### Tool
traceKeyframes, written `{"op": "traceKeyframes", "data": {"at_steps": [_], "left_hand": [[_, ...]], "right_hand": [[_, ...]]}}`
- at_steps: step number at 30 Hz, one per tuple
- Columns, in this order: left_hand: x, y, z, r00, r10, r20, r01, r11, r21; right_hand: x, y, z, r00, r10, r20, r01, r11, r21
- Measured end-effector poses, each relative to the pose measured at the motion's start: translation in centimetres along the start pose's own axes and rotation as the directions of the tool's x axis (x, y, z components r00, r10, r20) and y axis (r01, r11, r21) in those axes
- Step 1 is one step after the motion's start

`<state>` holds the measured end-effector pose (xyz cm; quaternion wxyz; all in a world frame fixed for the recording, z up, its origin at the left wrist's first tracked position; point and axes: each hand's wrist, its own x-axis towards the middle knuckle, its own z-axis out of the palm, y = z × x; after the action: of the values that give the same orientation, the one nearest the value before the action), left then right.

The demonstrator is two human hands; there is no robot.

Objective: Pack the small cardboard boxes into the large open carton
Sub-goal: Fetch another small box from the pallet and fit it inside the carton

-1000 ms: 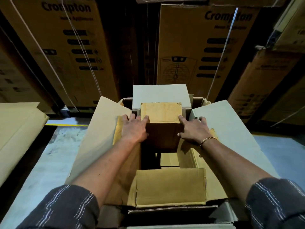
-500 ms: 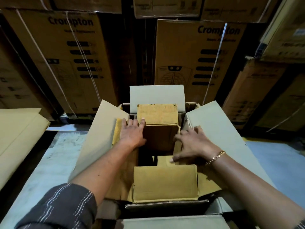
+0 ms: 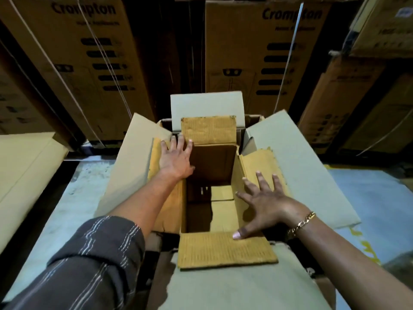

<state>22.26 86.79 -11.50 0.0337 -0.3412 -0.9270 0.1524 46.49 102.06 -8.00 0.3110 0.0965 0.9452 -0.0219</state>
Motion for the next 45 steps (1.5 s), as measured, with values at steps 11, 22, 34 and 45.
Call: {"op": "traceKeyframes", "data": {"at_steps": [11, 22, 34, 45], "left_hand": [[0.8, 0.2, 1.1, 0.998, 0.036, 0.049, -0.038, 0.998, 0.056], [1.5, 0.5, 1.0, 0.997, 0.040, 0.065, -0.042, 0.998, 0.036], [0.6, 0.6, -1.0, 0.998, 0.050, 0.027, -0.048, 0.996, -0.077], [0.5, -0.2, -0.5, 0.996, 0.052, 0.074, -0.045, 0.994, -0.097]], "right_hand": [[0.1, 0.1, 0.5, 0.981, -0.085, 0.176, 0.088, 0.996, -0.005], [0.8, -0.4, 0.1, 0.981, -0.065, 0.183, 0.071, 0.997, -0.030], [-0.8, 0.0, -2.7, 0.981, -0.130, -0.142, 0.128, 0.991, -0.024], [-2.4, -1.2, 0.4, 0.986, -0.086, 0.143, 0.087, 0.996, -0.005]]}}
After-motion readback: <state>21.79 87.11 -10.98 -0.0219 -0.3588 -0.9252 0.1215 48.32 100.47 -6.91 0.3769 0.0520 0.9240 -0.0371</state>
